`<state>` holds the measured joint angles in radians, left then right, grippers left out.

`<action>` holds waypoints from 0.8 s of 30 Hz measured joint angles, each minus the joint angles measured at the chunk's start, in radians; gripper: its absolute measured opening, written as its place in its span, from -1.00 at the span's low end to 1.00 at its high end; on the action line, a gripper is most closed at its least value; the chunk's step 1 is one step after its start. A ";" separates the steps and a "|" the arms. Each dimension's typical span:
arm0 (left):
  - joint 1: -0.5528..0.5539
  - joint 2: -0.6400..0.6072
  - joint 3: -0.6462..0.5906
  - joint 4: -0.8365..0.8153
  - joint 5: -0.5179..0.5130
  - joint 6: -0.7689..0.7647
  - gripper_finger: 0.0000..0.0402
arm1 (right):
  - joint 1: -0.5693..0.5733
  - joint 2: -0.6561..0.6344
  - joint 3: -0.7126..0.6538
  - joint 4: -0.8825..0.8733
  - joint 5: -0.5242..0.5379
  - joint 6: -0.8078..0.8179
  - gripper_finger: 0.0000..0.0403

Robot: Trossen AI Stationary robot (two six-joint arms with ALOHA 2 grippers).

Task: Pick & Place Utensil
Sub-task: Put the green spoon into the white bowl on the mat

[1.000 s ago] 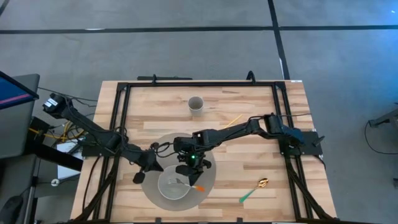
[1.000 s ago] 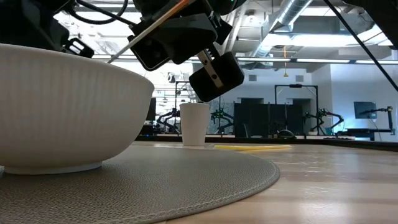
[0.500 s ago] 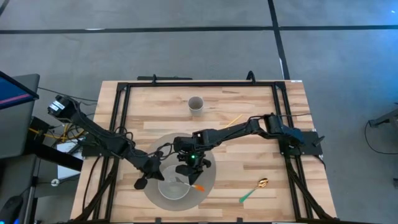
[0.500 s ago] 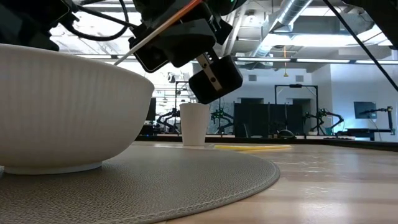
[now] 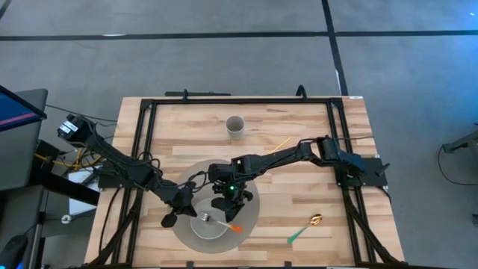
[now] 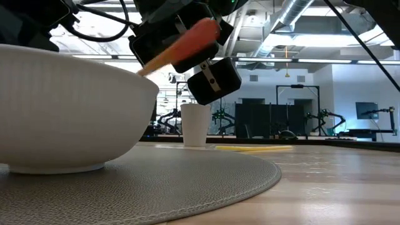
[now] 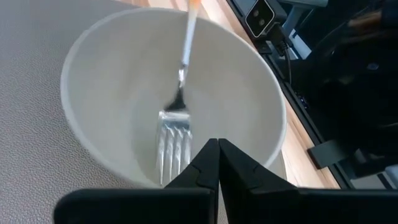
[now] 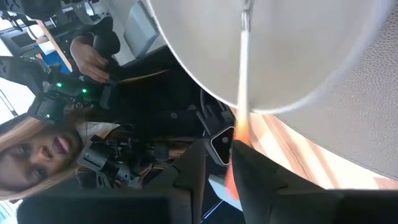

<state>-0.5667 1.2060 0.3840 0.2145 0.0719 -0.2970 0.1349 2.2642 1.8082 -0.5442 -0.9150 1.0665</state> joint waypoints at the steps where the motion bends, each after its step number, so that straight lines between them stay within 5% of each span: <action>1: 0.000 0.000 0.000 -0.001 0.000 0.000 -0.98 | 0.000 0.000 0.000 0.000 0.000 0.001 -0.63; 19: 0.000 -0.005 0.000 -0.005 -0.001 0.005 -0.98 | -0.034 0.000 0.001 0.003 -0.034 -0.042 -0.62; 24: 0.000 -0.077 -0.001 -0.004 -0.090 0.109 -0.98 | -0.042 -0.016 0.001 -0.009 -0.066 -0.128 -0.62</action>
<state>-0.5667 1.1293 0.3828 0.2104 -0.0181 -0.1879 0.0929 2.2480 1.8091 -0.5531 -0.9809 0.9389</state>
